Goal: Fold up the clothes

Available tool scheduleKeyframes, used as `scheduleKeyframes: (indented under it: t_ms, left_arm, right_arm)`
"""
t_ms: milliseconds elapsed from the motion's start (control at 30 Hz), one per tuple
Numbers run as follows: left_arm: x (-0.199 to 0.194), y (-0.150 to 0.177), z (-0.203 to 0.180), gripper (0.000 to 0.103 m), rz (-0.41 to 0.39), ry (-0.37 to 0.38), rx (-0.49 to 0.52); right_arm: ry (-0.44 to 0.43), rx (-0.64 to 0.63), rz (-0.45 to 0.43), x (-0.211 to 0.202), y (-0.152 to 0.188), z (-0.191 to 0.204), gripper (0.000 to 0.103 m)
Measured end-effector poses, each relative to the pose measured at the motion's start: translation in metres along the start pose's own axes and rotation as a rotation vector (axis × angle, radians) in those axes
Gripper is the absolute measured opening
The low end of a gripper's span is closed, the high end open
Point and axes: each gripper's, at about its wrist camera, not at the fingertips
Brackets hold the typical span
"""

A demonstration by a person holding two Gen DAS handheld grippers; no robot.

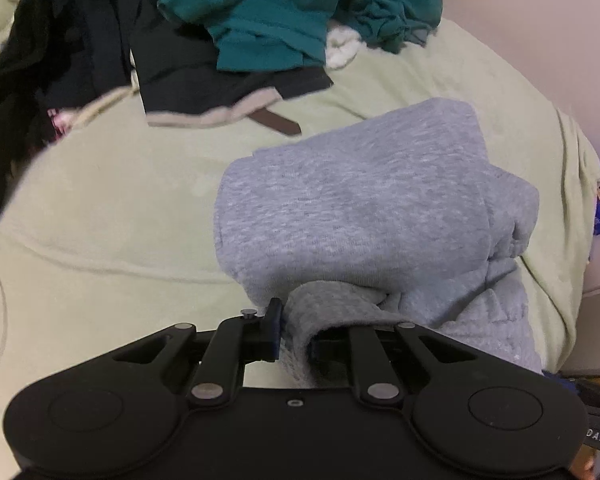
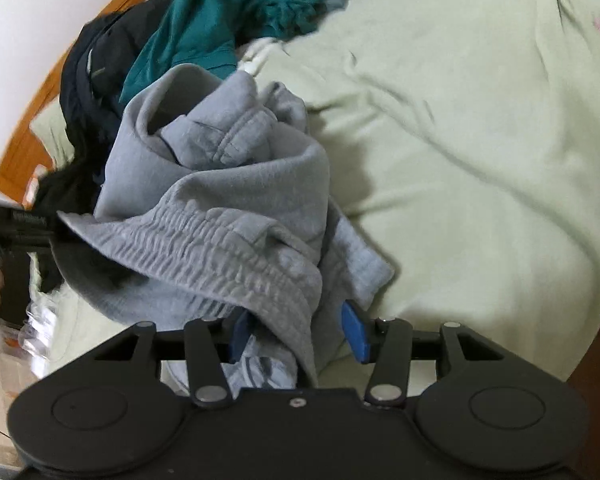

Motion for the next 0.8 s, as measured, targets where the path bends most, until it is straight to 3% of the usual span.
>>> scheduleKeyframes:
  t_ms: [67, 267, 433, 567, 800]
  left_arm:
    - [-0.004, -0.002, 0.003, 0.013, -0.010, 0.002, 0.003]
    - [-0.016, -0.005, 0.007, 0.011, -0.029, -0.040, 0.067]
    - [-0.026, -0.003, 0.011, 0.008, -0.043, -0.097, 0.161]
    - [-0.034, -0.001, 0.010, 0.008, -0.045, -0.121, 0.242]
    - [-0.046, -0.014, 0.022, 0.009, -0.061, -0.074, 0.170]
  right_arm:
    - [0.025, -0.019, -0.019, -0.005, 0.000, 0.006, 0.048]
    - [0.127, -0.243, -0.095, -0.010, -0.009, 0.043, 0.048]
    - [0.174, -0.576, -0.126, -0.010, -0.024, 0.079, 0.046]
    - [0.142, -0.631, -0.028, 0.000, -0.044, 0.087, 0.046]
    - [0.191, -0.584, 0.012, 0.005, -0.011, 0.066, 0.047]
Point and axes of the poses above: each gripper's, at about its wrist camera, not at the fingertips, and x roughly the way its jaws point, z to its left, y to its underside, and after that the axes turned 1 degree about z, right-handed
